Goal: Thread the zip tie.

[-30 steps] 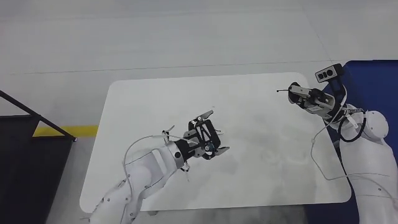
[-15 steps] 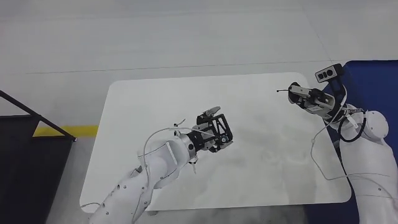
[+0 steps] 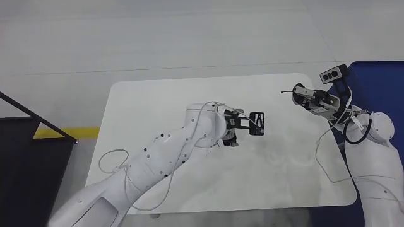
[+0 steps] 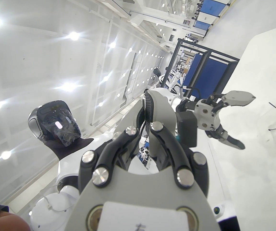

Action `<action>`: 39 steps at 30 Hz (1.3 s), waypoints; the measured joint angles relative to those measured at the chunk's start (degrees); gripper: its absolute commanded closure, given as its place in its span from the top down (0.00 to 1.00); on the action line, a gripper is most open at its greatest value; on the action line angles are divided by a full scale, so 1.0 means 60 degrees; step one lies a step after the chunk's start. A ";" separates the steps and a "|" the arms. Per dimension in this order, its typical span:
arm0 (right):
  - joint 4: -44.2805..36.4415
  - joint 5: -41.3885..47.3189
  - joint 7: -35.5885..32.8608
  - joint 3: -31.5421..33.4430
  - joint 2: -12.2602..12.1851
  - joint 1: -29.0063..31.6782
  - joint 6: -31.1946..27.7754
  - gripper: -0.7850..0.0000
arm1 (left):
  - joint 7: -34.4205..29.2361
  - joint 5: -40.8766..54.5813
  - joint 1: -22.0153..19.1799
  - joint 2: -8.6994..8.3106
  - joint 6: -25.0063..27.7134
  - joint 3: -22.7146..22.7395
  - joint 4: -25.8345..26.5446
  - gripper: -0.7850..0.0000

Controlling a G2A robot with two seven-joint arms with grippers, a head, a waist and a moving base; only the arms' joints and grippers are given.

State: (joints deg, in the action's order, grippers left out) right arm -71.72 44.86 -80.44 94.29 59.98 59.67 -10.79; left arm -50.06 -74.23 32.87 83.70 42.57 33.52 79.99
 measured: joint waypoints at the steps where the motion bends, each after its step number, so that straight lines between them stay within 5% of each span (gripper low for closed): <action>1: 0.0000 0.0000 0.0000 0.0000 0.0000 0.0000 0.0000 0.00 | -0.0006 -0.0125 0.0014 -0.0007 -0.0009 0.0003 0.0015 1.00; 6: 0.0000 0.0000 0.0000 0.0000 0.0000 0.0000 0.0000 0.00 | 0.0046 -0.0259 0.0081 -0.0019 -0.0008 0.0006 0.0006 1.00; 7: 0.0000 0.0000 0.0000 0.0000 0.0000 0.0000 0.0000 0.00 | 0.0187 -0.0139 0.0191 -0.0038 0.0040 0.0071 -0.0067 0.89; 8: 0.0000 0.0000 0.0000 0.0000 0.0000 0.0000 0.0000 0.00 | 0.0317 0.0047 0.0247 -0.0058 0.0144 0.0161 -0.0156 0.60; 9: 0.0000 0.0000 0.0000 0.0000 0.0000 0.0000 0.0000 0.00 | 0.0441 0.0255 0.0264 -0.0078 0.0284 0.0271 -0.0275 0.46; 14: 0.0000 0.0000 0.0000 0.0000 0.0000 0.0000 0.0000 0.00 | 0.0479 0.0868 0.0093 -0.0133 0.0951 0.0559 -0.0994 0.45; 21: 0.0000 0.0000 0.0000 0.0000 0.0000 0.0000 0.0000 0.00 | -0.0161 0.1400 -0.0414 0.0042 0.1152 0.0263 -0.1780 0.30; 32: 0.0000 0.0000 0.0000 0.0000 0.0000 0.0000 0.0000 0.00 | -0.0769 0.1052 -0.1122 0.0737 0.0350 -0.0928 -0.3336 0.30; 39: 0.0000 0.0000 0.0000 0.0000 0.0000 0.0000 0.0000 0.00 | -0.0455 0.1264 -0.1572 0.1211 0.0582 -0.1374 -0.4671 0.32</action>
State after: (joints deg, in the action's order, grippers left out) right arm -71.72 44.86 -80.44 94.29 59.98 59.67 -10.79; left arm -52.79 -66.65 23.44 90.97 46.06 25.28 51.96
